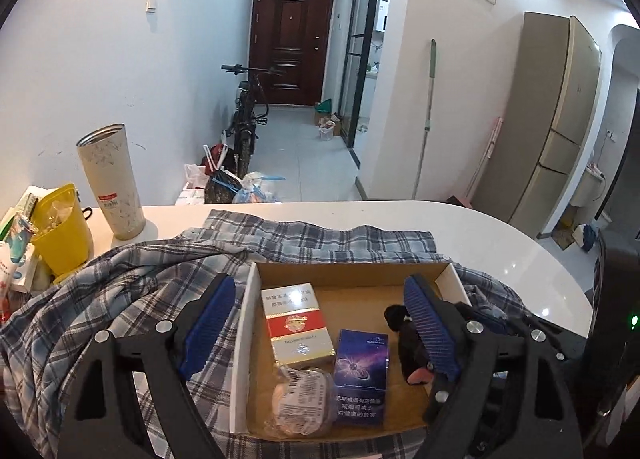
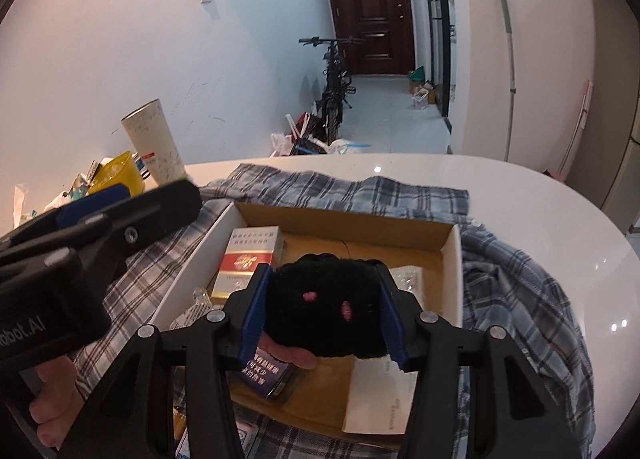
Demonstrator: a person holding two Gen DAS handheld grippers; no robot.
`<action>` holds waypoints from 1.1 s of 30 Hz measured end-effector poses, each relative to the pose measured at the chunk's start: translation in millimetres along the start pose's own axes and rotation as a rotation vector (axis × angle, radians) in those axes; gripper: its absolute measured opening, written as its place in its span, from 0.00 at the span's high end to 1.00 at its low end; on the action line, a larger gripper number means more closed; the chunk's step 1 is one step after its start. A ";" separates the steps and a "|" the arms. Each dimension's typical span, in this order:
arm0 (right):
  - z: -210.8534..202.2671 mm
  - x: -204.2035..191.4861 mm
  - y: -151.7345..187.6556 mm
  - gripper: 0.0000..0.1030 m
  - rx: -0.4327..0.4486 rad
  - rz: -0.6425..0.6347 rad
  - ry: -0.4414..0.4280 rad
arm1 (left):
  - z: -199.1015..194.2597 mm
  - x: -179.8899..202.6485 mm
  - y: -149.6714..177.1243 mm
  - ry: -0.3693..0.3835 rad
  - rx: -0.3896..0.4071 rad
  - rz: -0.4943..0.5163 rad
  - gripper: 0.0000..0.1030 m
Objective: Organize objects
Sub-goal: 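Lower the black plush into the box and open the right gripper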
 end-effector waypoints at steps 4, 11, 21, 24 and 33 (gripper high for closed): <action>-2.7 0.9 -0.5 0.45 0.021 -0.003 0.011 | -2.4 -5.8 -1.4 -0.008 0.012 -0.013 0.15; -7.8 9.2 -5.2 0.30 0.045 0.021 0.029 | -3.1 -5.3 -0.3 0.000 0.007 -0.014 0.15; -34.2 26.1 -30.2 0.28 0.115 0.061 0.082 | -39.5 4.1 -18.7 -0.001 0.078 0.018 0.15; -57.8 30.6 -37.9 0.25 0.167 0.075 0.095 | -58.0 8.2 -23.2 -0.004 0.104 0.032 0.15; -136.2 23.4 -43.2 0.14 0.318 0.055 0.076 | -142.2 30.6 -24.7 0.030 0.235 0.102 0.15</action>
Point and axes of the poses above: each gripper's, at about its wrist camera, not at the fingertips, and z roughly the way its jaws point, x to its right, y to its underside, the point moved 9 cm from there along z, roughly the way its jaws point, and after that the axes turned 15 degrees about y, right-handed, at the moved point
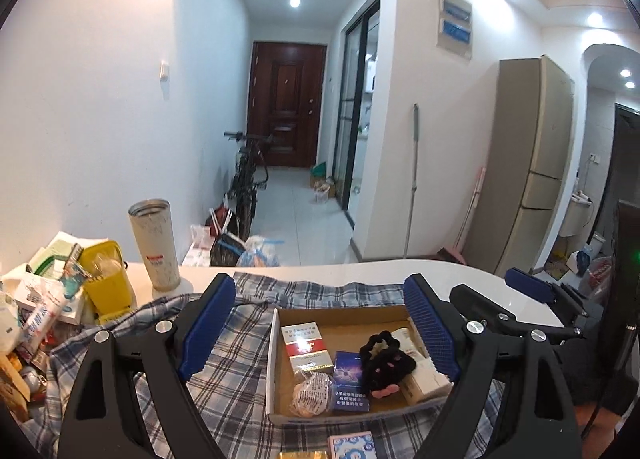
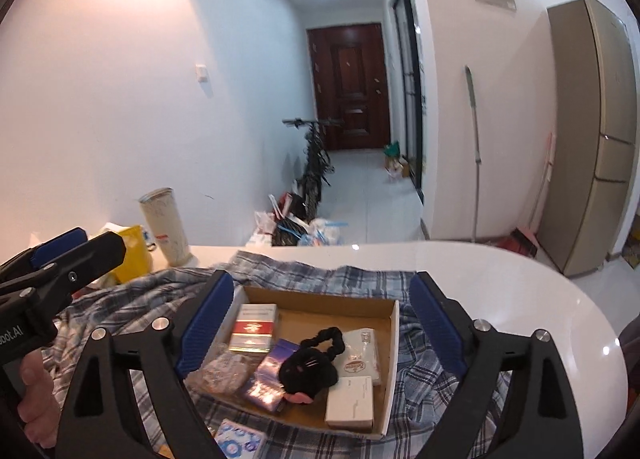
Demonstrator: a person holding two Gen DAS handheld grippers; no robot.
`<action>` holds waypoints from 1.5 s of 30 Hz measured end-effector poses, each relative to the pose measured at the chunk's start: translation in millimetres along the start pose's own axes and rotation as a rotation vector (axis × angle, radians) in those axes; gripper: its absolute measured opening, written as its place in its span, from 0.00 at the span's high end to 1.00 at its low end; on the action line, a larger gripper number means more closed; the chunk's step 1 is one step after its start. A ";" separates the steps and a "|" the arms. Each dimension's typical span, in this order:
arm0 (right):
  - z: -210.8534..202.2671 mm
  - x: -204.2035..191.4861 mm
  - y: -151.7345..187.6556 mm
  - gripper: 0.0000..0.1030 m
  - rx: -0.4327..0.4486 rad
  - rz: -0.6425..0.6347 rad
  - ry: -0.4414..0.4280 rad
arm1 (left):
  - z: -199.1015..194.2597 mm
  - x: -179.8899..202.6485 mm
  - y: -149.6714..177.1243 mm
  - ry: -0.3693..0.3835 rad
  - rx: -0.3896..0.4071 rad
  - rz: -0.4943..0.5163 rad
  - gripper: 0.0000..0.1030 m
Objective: Organize objects
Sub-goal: 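Lower the black plush into the box and open the right gripper, then move the left gripper over the gold Liqun cigarette pack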
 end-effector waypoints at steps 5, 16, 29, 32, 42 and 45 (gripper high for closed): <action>-43.8 -6.8 -8.5 0.00 0.100 -0.015 -0.013 | -40.3 14.0 2.3 0.018 0.089 0.052 0.02; -70.1 -14.2 29.4 0.00 0.087 0.025 -0.094 | -84.2 -3.4 43.9 -0.062 0.143 0.021 0.00; -32.4 -8.4 71.3 0.00 0.024 0.045 -0.051 | -32.9 -37.9 111.5 -0.042 0.017 -0.072 0.00; -22.1 -2.6 79.5 0.00 -0.008 0.060 -0.044 | -20.6 -44.0 127.5 -0.059 -0.050 -0.095 0.00; -7.5 0.1 91.7 0.00 -0.066 0.069 -0.047 | -16.0 -33.7 135.8 -0.026 -0.095 -0.081 0.00; -8.1 0.0 91.6 0.00 -0.058 0.063 -0.040 | -10.0 -37.3 141.9 -0.050 -0.139 -0.082 0.00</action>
Point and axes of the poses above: each gripper's, at about its wrist camera, not at the fingertips, and z roughly the way its jaws point, x to its right, y to its underside, the point moved 9 cm from there along z, roughly the way its jaws point, and after that the axes turned 15 degrees about y, right-handed, at the moved point
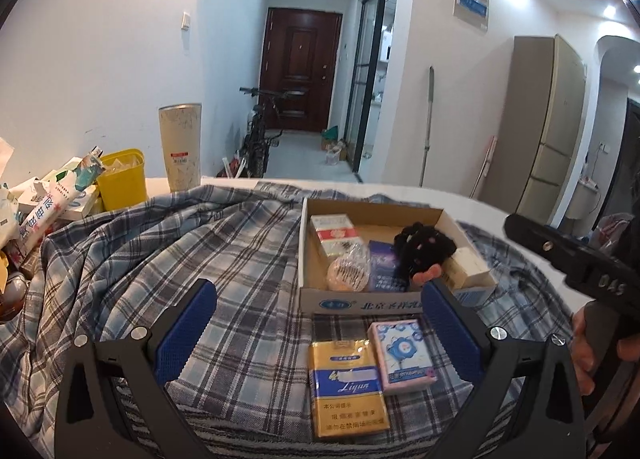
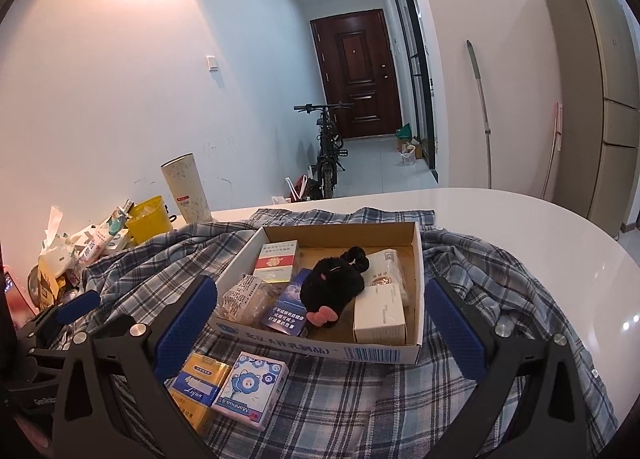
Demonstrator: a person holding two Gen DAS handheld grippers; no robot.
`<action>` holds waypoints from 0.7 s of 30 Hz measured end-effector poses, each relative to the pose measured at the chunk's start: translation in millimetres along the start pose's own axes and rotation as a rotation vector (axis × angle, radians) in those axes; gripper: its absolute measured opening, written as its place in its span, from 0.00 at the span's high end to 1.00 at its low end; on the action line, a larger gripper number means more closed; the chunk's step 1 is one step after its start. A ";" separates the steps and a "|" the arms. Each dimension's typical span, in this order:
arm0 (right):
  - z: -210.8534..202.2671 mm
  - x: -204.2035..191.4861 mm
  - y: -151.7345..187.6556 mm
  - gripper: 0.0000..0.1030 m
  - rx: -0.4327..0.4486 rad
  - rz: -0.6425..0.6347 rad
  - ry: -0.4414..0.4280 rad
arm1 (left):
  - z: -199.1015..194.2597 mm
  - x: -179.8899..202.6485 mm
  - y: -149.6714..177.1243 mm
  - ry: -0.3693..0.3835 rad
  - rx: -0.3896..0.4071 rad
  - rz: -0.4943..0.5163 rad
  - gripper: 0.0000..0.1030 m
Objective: Organize objects
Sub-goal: 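Move the left gripper over the gold Liqun cigarette pack, then grasp the gold Liqun pack with the left gripper and lift it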
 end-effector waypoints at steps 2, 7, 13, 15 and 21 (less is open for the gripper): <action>-0.6 0.4 -0.4 0.00 0.004 -0.004 0.005 | 9.4 -6.3 8.4 -0.046 -0.060 0.000 0.00; 1.8 1.9 0.1 0.00 -0.009 0.001 0.003 | 39.5 -17.2 39.6 -0.070 -0.252 -0.031 0.00; 2.2 2.8 0.3 0.00 -0.017 0.006 0.005 | 54.2 -10.6 57.9 -0.046 -0.348 -0.012 0.11; 2.2 3.0 1.1 0.00 -0.019 0.006 0.004 | 60.2 -12.1 66.5 -0.052 -0.393 -0.018 0.18; 1.7 0.6 2.0 0.00 -0.022 -0.003 0.001 | 64.9 -6.8 73.8 -0.017 -0.430 -0.018 0.24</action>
Point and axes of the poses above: each gripper's, at about its wrist camera, not at the fingertips, and z roughly the way its jaws point, x to its right, y to its underside, the point moved 9 cm from there along z, roughly the way its jaws point, and after that the axes turned 15 degrees about y, right-handed, at the moved point
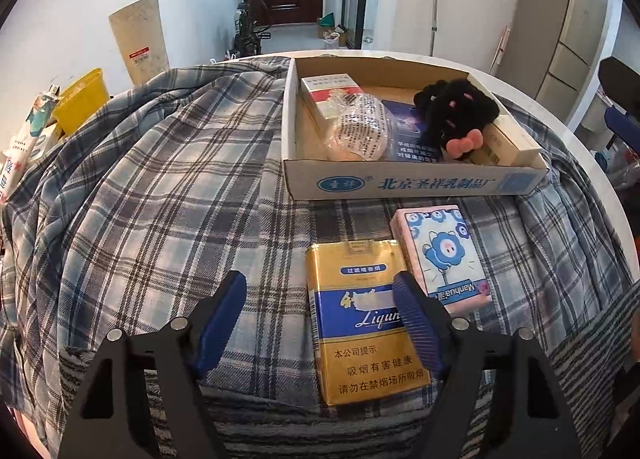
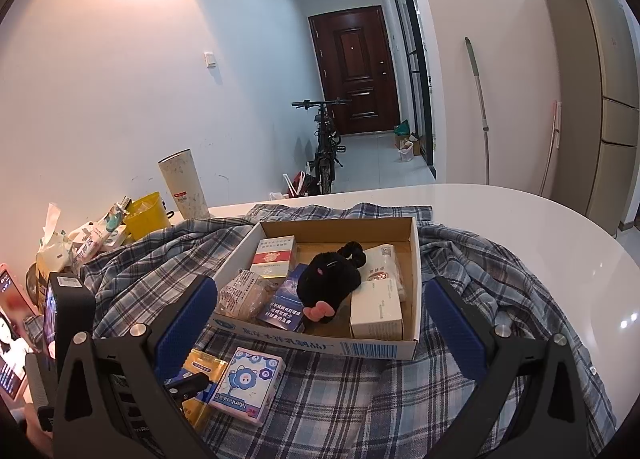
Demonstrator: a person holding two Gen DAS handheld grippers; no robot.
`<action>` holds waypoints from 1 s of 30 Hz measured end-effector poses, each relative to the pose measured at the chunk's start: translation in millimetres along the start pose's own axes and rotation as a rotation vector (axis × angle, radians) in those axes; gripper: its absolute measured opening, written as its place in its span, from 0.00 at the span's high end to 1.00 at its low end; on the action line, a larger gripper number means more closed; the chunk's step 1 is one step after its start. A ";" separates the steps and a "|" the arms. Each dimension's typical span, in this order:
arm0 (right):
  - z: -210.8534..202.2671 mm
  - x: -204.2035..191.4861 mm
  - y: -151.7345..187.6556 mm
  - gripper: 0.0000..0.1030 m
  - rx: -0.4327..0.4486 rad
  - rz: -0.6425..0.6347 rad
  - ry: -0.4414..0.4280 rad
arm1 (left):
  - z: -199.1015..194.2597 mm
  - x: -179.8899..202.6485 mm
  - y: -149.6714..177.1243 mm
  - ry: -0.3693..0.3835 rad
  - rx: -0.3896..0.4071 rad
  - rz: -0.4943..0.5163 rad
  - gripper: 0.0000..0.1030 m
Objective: Organize objects
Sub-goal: 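Grasp the gold Liqun pack with the left gripper and lift it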
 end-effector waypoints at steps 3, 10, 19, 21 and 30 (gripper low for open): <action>0.3 -0.7 1.3 0.00 -0.005 -0.004 0.001 | -0.7 5.9 -0.1 0.054 -0.001 0.001 0.24; 0.2 0.5 1.0 0.00 -0.007 0.003 -0.002 | 6.3 7.9 3.1 0.038 -0.038 0.016 0.24; 2.4 0.3 3.8 0.00 -0.021 0.003 0.001 | 5.4 -8.3 8.0 0.031 -0.053 -0.058 0.46; 2.7 -0.3 4.4 0.00 -0.023 0.001 0.000 | 6.1 -6.4 7.6 0.033 -0.055 -0.051 0.46; 8.3 -5.5 9.7 0.00 -0.026 -0.035 0.034 | 11.7 5.4 10.3 0.005 -0.083 0.021 0.48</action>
Point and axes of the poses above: each gripper's, at about its wrist camera, not at the fingertips, and z roughly the way its jaws point, x to its right, y to its underside, the point moved 9 cm from there along z, roughly the way its jaws point, and after that the axes turned 15 degrees about y, right-handed, at the moved point
